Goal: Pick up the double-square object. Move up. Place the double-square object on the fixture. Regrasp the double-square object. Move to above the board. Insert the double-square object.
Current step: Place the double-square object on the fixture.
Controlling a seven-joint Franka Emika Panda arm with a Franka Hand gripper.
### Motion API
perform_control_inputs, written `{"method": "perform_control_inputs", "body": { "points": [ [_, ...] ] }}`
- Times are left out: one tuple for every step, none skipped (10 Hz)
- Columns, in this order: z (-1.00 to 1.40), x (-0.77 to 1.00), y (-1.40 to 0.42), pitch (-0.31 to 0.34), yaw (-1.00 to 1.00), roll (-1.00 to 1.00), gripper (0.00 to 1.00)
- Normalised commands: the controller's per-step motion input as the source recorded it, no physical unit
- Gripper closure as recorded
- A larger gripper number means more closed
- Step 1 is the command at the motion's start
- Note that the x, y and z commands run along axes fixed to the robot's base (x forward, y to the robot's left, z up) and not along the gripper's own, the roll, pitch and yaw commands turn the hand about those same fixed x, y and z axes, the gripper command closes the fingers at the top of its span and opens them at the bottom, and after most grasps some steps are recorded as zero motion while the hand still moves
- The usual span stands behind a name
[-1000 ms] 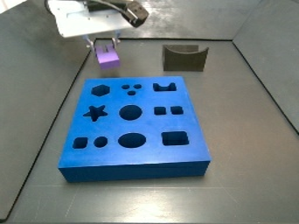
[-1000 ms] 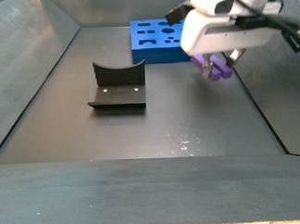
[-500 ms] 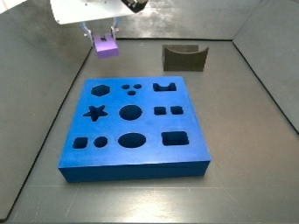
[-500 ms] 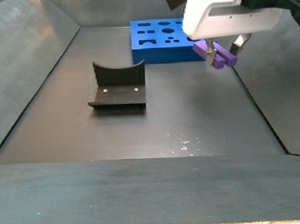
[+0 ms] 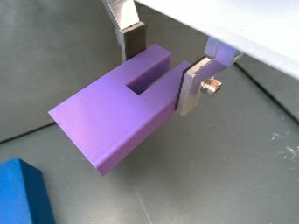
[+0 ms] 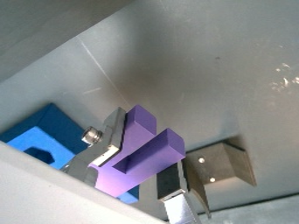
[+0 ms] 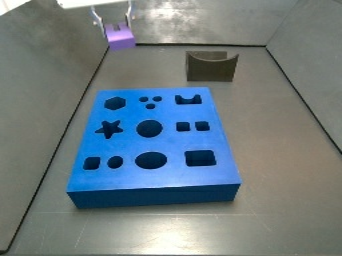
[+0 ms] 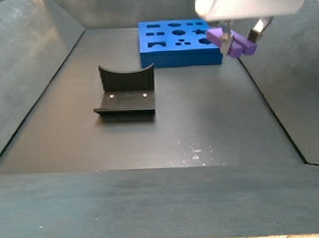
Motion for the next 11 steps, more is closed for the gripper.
{"method": "perform_control_inputs", "body": {
  "points": [
    [1.00,-0.02,-0.01,0.044,0.00,-0.02,1.00],
    [0.85,-0.02,-0.01,0.050,0.01,-0.02,1.00],
    [0.72,-0.01,-0.01,0.053,0.01,-0.03,1.00],
    [0.59,-0.01,-0.01,0.061,0.01,-0.03,1.00],
    [0.42,0.00,-0.01,0.072,0.01,-0.03,1.00],
    [0.28,0.01,-0.01,0.079,0.01,-0.04,1.00],
    [0.32,1.00,0.30,0.190,-1.00,-0.15,1.00],
    [0.29,1.00,0.30,0.204,-1.00,-0.15,1.00],
    [0.27,1.00,0.29,0.210,-0.74,-0.15,1.00],
    [0.26,1.00,0.28,0.182,-0.50,-0.13,1.00],
    [0.25,1.00,0.27,0.153,-0.33,-0.11,1.00]
  ]
}}
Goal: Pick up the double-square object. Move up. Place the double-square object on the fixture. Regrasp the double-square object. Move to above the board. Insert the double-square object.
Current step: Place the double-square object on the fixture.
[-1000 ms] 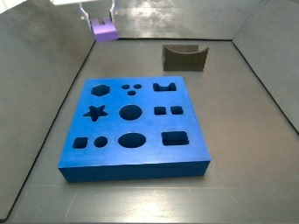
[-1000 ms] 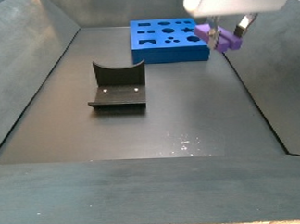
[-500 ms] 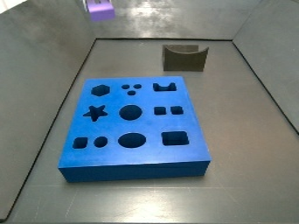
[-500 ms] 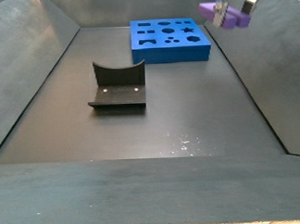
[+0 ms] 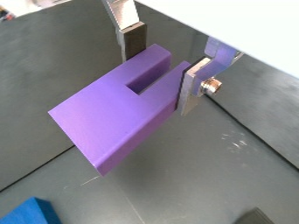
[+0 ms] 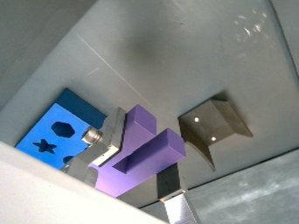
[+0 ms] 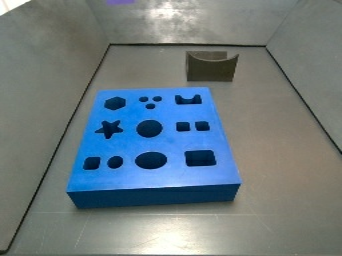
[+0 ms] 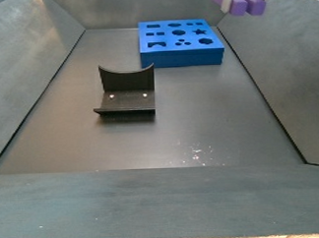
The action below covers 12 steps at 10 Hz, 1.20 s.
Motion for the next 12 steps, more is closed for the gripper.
{"method": "perform_control_inputs", "body": {
  "points": [
    [0.24,1.00,0.26,0.131,-0.21,-0.10,1.00],
    [0.23,1.00,0.25,0.123,-0.12,-0.09,1.00],
    [0.22,1.00,0.24,0.124,-0.08,-0.08,1.00],
    [0.21,1.00,0.23,0.127,-0.06,-0.08,1.00],
    [0.20,1.00,0.22,0.133,-0.05,-0.07,1.00],
    [0.19,1.00,0.21,0.135,-0.05,-0.07,1.00],
    [0.18,1.00,0.21,0.136,-0.05,-0.07,1.00],
    [0.17,1.00,0.20,0.143,-0.05,-0.07,1.00],
    [0.16,1.00,0.19,0.142,-0.05,-0.07,1.00],
    [0.15,1.00,0.19,0.143,-0.05,-0.07,1.00],
    [-0.43,1.00,-0.06,0.173,-0.10,-1.00,1.00],
    [-0.46,1.00,-0.08,0.168,-0.10,-1.00,1.00]
  ]
}}
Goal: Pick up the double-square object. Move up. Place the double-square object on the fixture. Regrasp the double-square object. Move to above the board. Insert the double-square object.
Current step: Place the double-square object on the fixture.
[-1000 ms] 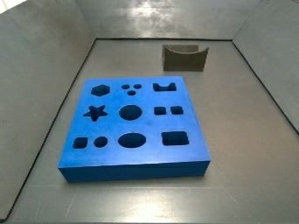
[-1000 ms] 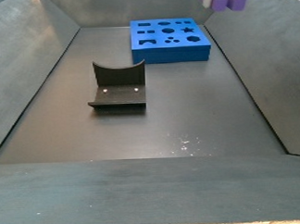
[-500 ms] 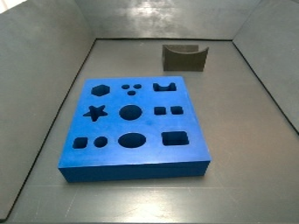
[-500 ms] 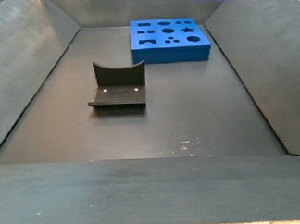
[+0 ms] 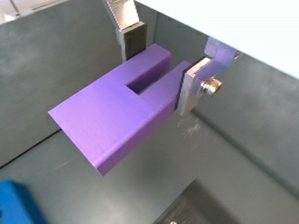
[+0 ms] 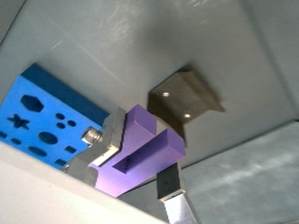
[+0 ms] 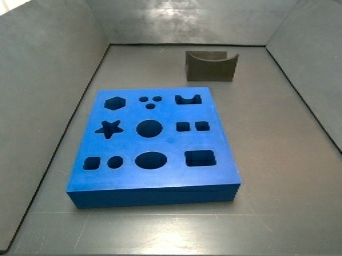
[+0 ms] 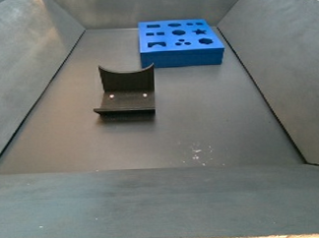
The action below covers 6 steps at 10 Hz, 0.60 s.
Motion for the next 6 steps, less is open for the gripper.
{"method": "perform_control_inputs", "body": {
  "points": [
    [-0.37,1.00,-0.04,0.150,-0.11,-1.00,1.00],
    [-0.33,1.00,-0.04,0.152,-0.11,-1.00,1.00],
    [-0.28,1.00,-0.02,0.168,-0.12,-1.00,1.00],
    [-0.24,1.00,-0.01,0.174,-0.13,-1.00,1.00],
    [-0.19,1.00,0.01,0.170,-0.15,-1.00,1.00],
    [-0.17,1.00,0.02,0.152,-0.14,-0.90,1.00]
  ]
}}
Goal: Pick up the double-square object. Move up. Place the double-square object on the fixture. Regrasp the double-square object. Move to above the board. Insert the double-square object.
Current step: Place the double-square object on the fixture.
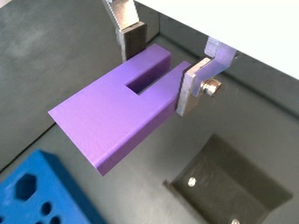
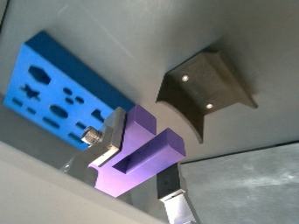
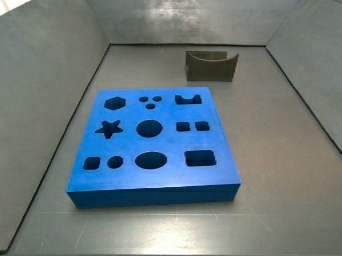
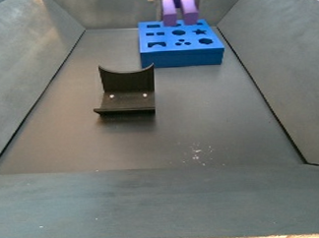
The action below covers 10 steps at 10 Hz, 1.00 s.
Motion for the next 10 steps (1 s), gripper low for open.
{"method": "perform_control_inputs", "body": {
  "points": [
    [-0.14,1.00,0.03,0.110,-0.13,-0.71,1.00],
    [-0.12,1.00,0.04,0.084,-0.12,-0.56,1.00],
    [-0.10,1.00,0.05,0.068,-0.11,-0.40,1.00],
    [-0.08,1.00,0.04,0.057,-0.10,-0.23,1.00],
    [-0.06,1.00,0.04,0.044,-0.08,-0.18,1.00],
    [-0.05,1.00,0.04,0.041,-0.08,-0.18,1.00],
    [-0.04,0.96,0.04,0.041,-0.07,-0.17,1.00],
    [-0.03,0.84,0.04,0.050,-0.05,-0.17,1.00],
    [-0.02,0.77,0.04,0.057,-0.05,-0.17,1.00],
    [-0.01,0.70,0.04,0.068,-0.04,-0.16,1.00]
  ]
}}
